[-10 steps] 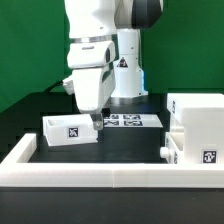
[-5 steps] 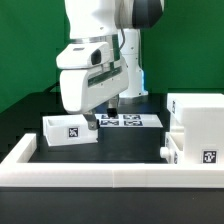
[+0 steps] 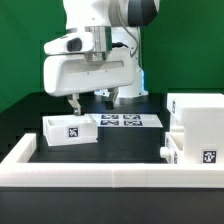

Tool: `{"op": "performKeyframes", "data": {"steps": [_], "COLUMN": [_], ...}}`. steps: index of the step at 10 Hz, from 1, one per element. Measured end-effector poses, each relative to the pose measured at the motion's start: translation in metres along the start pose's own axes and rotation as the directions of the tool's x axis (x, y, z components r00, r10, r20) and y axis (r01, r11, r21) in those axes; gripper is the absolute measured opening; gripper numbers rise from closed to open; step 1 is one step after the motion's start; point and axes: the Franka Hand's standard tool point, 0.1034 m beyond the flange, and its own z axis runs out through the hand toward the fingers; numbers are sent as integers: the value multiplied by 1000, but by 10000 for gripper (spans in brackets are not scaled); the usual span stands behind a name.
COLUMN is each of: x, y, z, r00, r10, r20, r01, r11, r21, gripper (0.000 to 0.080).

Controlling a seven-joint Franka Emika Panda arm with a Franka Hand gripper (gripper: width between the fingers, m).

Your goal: Assemble drawer

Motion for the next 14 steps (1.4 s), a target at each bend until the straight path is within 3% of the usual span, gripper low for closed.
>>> {"op": "performKeyframes", "data": {"steps": [1,3,6,9,14], "x": [-6,-4,-8,-37,-49], "y": [-2,-3,-3,-15,-25], "z": [2,2,4,16,40], "r00": [999,986,976,972,972], "r10": [35,167,217,235,234], "r20": [-10,-10,-11,10,18], "r01": [-35,-167,-217,-235,-234], "r11": [999,986,976,972,972], "r21": [-12,-3,-4,-6,4], "gripper": [648,648,648,648,648]}}
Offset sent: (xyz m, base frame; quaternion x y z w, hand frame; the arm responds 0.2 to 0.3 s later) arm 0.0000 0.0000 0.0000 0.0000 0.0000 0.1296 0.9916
